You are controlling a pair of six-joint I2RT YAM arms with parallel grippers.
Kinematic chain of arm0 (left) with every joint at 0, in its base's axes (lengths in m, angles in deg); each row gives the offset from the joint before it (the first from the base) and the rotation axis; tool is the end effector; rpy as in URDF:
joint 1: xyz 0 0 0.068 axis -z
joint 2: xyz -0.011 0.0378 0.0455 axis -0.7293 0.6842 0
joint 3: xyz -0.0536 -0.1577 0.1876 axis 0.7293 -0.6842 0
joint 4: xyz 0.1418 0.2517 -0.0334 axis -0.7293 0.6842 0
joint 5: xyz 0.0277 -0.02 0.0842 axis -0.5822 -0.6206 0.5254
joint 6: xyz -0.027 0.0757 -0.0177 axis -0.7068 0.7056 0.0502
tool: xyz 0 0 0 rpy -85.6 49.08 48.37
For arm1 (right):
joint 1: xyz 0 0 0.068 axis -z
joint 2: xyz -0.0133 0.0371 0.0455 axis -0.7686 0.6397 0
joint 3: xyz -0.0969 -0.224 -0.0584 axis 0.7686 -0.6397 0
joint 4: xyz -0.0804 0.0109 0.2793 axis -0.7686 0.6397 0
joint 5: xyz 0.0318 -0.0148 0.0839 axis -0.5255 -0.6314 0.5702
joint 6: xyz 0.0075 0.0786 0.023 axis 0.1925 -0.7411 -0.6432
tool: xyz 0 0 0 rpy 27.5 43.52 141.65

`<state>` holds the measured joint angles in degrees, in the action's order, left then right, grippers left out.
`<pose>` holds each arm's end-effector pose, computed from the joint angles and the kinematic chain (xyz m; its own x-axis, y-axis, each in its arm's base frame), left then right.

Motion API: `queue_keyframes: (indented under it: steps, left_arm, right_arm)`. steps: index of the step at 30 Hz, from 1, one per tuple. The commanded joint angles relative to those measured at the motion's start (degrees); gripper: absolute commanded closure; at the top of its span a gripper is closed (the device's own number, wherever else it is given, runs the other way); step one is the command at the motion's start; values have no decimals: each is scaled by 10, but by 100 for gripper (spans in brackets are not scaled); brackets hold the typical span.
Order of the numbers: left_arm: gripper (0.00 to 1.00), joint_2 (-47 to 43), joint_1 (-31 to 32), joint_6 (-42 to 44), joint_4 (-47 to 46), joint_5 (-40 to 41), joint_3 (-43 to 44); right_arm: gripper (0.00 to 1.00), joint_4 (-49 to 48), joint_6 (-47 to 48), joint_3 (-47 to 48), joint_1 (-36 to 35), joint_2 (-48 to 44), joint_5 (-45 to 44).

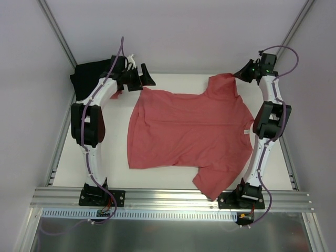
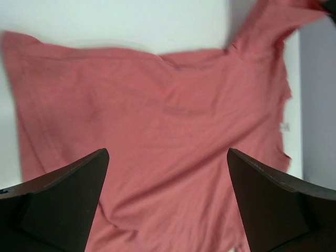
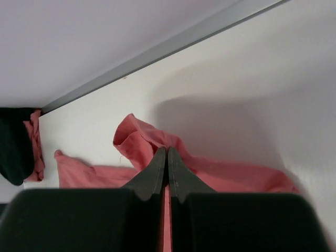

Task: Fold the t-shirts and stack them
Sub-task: Grap the side of the flattened tshirt furthest away from the robot with both arms

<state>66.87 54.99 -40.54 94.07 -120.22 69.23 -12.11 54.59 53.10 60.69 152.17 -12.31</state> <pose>0.5152 -0.1140 0.2313 -0.7272 -0.2260 -0.6482 0.3155 0.7286 -0.6080 0.5958 -0.0779 0.2002 -0.5505 0.3102 -0.7751 -0.0822 0.9038 0.4200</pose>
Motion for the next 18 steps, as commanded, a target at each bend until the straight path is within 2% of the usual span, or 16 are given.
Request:
queue_keyframes:
  steps: [1, 4, 8, 18]
  left_arm:
    - [1, 30, -4, 31, 12, 91, 38]
    - [1, 54, -10, 37, -8, 136, 46]
    - [1, 109, -19, 21, -23, 137, 91]
    - [1, 195, -24, -6, -25, 144, 174]
  right_arm:
    - [100, 11, 35, -38, -1, -95, 18]
    - [100, 6, 32, -93, -4, -124, 31]
    - [100, 14, 34, -152, -7, -188, 35]
    - [100, 48, 51, -208, -10, -259, 36]
